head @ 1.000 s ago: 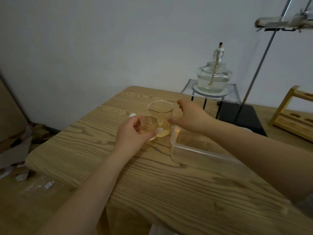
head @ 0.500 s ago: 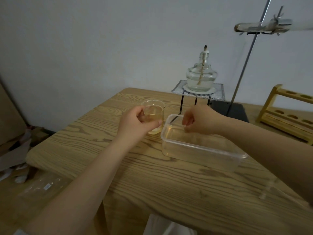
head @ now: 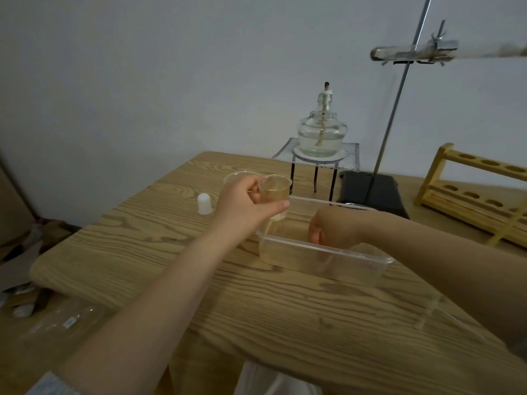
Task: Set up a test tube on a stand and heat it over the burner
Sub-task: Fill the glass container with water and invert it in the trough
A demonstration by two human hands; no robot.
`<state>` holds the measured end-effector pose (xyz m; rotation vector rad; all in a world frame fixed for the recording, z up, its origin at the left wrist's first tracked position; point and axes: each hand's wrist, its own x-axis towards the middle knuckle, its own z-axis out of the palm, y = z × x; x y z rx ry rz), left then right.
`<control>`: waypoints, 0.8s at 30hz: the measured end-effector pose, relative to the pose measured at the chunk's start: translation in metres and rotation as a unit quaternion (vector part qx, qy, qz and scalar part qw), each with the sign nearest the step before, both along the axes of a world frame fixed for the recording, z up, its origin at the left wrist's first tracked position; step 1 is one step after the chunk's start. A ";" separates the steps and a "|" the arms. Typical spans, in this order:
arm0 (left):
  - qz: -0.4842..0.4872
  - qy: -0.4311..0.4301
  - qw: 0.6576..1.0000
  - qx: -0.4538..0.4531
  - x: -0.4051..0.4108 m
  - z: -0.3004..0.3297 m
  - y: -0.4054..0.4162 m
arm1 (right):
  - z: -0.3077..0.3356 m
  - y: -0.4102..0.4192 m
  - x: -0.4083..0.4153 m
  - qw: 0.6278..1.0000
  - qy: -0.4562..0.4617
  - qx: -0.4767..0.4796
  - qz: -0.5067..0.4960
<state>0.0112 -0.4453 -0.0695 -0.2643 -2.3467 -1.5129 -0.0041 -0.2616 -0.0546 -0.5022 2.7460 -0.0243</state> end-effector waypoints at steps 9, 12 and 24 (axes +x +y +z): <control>-0.019 0.001 1.000 -0.024 -0.003 0.003 0.013 | 0.000 -0.004 0.003 1.000 -0.014 0.012 0.011; -0.013 -0.007 0.999 -0.036 -0.002 0.003 0.015 | -0.002 -0.003 0.002 1.000 -0.014 0.008 0.009; -0.028 -0.022 0.998 -0.045 -0.003 0.003 0.024 | -0.009 -0.001 -0.008 1.000 -0.002 0.026 0.000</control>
